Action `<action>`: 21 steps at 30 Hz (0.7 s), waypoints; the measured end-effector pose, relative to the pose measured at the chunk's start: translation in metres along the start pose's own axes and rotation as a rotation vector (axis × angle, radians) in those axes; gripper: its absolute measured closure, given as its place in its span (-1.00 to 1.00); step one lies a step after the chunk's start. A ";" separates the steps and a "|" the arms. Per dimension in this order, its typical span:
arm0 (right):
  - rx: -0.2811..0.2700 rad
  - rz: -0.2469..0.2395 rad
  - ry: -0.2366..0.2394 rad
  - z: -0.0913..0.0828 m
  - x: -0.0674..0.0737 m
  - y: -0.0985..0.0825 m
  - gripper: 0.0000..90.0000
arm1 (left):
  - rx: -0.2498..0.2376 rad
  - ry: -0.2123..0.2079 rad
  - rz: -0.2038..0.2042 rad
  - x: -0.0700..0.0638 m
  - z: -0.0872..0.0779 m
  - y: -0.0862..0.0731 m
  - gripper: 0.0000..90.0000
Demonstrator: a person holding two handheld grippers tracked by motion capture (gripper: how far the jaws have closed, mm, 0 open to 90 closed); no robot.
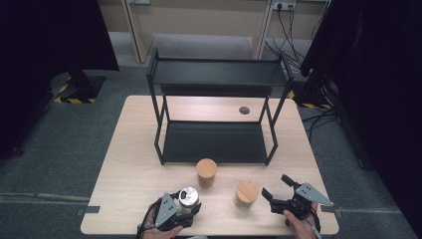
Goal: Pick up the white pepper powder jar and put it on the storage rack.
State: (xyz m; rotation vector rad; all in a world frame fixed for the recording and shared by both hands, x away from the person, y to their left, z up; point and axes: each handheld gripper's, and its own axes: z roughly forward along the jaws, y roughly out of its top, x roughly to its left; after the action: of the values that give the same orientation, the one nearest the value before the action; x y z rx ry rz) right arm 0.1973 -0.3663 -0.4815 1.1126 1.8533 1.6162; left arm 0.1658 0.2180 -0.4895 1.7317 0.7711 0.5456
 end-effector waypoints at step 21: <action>0.001 0.001 0.002 0.001 -0.001 0.000 -0.99 | -0.003 0.061 -0.036 0.009 -0.005 0.012 -0.32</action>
State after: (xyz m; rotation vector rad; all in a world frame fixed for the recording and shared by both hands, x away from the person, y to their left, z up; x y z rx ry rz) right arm 0.1983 -0.3666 -0.4818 1.1133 1.8548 1.6181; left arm 0.1712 0.2254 -0.4768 1.7017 0.8426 0.5773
